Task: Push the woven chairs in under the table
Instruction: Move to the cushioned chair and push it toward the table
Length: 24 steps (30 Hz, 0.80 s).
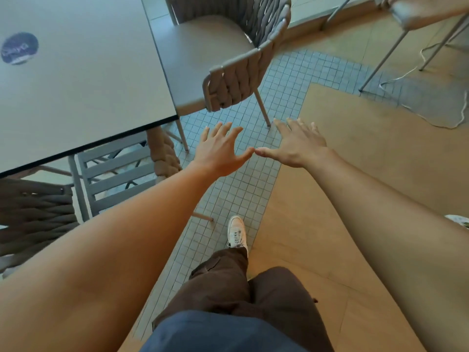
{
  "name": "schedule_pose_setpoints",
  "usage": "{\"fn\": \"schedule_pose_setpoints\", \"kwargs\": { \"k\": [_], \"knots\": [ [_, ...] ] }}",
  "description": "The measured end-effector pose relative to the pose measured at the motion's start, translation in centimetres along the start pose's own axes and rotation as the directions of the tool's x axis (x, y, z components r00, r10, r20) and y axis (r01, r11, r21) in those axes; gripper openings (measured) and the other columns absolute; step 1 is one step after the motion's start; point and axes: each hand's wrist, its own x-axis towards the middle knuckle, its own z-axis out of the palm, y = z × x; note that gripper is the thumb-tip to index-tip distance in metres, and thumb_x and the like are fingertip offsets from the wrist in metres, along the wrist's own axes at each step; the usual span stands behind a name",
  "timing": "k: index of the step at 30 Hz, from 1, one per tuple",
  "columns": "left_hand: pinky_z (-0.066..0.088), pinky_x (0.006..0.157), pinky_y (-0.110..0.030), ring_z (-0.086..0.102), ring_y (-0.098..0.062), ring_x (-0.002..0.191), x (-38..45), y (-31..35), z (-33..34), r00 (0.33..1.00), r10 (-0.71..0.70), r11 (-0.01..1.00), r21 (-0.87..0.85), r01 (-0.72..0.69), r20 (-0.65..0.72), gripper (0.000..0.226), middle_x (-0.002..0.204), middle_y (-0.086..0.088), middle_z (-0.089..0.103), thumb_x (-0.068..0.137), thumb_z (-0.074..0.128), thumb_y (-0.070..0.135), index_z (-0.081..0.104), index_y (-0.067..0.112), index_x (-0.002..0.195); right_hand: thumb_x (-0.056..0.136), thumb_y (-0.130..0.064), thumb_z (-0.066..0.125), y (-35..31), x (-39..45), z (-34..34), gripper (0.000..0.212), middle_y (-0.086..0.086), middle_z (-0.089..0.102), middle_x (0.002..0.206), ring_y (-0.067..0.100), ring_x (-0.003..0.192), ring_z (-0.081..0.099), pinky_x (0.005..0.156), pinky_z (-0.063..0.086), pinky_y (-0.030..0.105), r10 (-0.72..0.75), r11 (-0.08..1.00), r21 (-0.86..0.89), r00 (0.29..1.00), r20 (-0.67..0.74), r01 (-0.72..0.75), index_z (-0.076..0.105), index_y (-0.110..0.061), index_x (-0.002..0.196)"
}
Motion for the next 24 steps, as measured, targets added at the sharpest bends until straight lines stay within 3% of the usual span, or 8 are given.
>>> {"fn": "schedule_pose_setpoints", "kwargs": {
  "k": [8, 16, 24],
  "knots": [
    [0.008, 0.125, -0.052, 0.015, -0.027, 0.154, 7.8, 1.5, -2.7, 0.997, -0.067, 0.998, -0.016, 0.067, -0.037, 0.081, 0.166, -0.007, 0.026, 0.093, 0.035, 0.075, 0.031, 0.025, 0.157, 0.075, -0.096, 0.034, 4.1, 7.1, -4.4, 0.113, 0.010, 0.014, 0.170, 0.031, 0.156, 0.008, 0.124, 0.006, 0.057, -0.059, 0.998, -0.027, 0.998, -0.030, 0.058, 0.009, -0.030, 0.162],
    [0.010, 0.125, -0.052, 0.019, -0.027, 0.153, 14.5, 4.5, -4.8, 0.967, -0.247, 0.969, -0.014, 0.246, -0.067, 0.081, 0.164, -0.006, 0.031, 0.089, 0.038, 0.078, 0.035, 0.029, 0.154, 0.075, -0.094, 0.038, 9.4, 16.1, -9.6, 0.112, 0.013, 0.004, 0.171, 0.032, 0.156, -0.003, 0.123, 0.000, 0.057, -0.239, 0.968, -0.091, 0.970, -0.034, 0.235, 0.007, -0.030, 0.162],
    [0.009, 0.125, -0.052, 0.017, -0.025, 0.154, 20.3, 9.9, -6.9, 0.911, -0.402, 0.916, -0.031, 0.401, -0.096, 0.082, 0.165, -0.006, 0.028, 0.091, 0.039, 0.075, 0.032, 0.027, 0.156, 0.078, -0.091, 0.040, 13.7, 22.8, -15.4, 0.112, 0.014, -0.002, 0.171, 0.033, 0.156, -0.005, 0.123, 0.000, 0.056, -0.444, 0.876, -0.211, 0.896, -0.002, 0.434, 0.003, -0.027, 0.163]
  ]
}}
